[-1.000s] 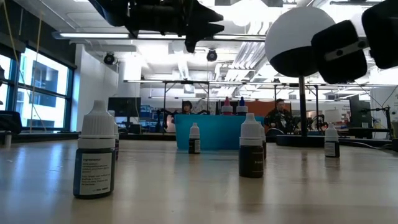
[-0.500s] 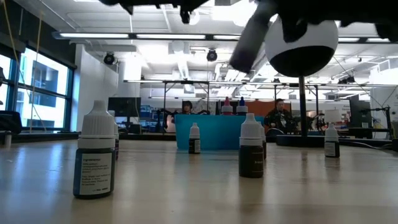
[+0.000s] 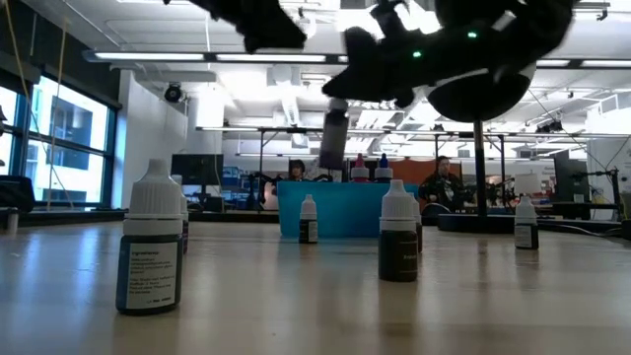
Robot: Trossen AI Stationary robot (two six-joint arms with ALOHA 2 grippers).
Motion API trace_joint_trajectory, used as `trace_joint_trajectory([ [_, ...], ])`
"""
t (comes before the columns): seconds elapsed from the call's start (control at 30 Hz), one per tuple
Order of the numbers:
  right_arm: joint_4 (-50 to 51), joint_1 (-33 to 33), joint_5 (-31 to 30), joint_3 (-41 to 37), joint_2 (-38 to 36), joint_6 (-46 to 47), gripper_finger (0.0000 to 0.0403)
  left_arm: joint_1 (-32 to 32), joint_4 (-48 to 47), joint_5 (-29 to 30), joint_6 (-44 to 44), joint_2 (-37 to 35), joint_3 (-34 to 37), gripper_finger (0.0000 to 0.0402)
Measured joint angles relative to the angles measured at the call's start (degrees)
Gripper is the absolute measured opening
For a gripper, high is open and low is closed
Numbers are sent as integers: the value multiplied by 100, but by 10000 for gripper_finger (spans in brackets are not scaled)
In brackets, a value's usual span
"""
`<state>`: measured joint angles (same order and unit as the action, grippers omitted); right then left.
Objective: Pick & Place food coloring
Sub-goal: Put the large purple food coloring bottle into the blue bin
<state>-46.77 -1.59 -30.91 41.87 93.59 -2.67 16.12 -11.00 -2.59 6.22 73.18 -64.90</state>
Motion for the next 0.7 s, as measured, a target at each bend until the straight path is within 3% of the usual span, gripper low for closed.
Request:
trace_joint_trajectory([
  [0.17,1176,308,-392,747,429,411,36,0,-789,591,0,1,0,154],
  [0.3,1183,537,-552,1026,849,658,40,0,-1110,472,-2,1,0,154],
  [0.5,1198,784,-240,1044,1263,1376,33,0,-1333,466,134,1,0,154],
  [0.7,1251,811,-756,1042,1335,1406,45,0,-1458,466,196,1,0,154],
])
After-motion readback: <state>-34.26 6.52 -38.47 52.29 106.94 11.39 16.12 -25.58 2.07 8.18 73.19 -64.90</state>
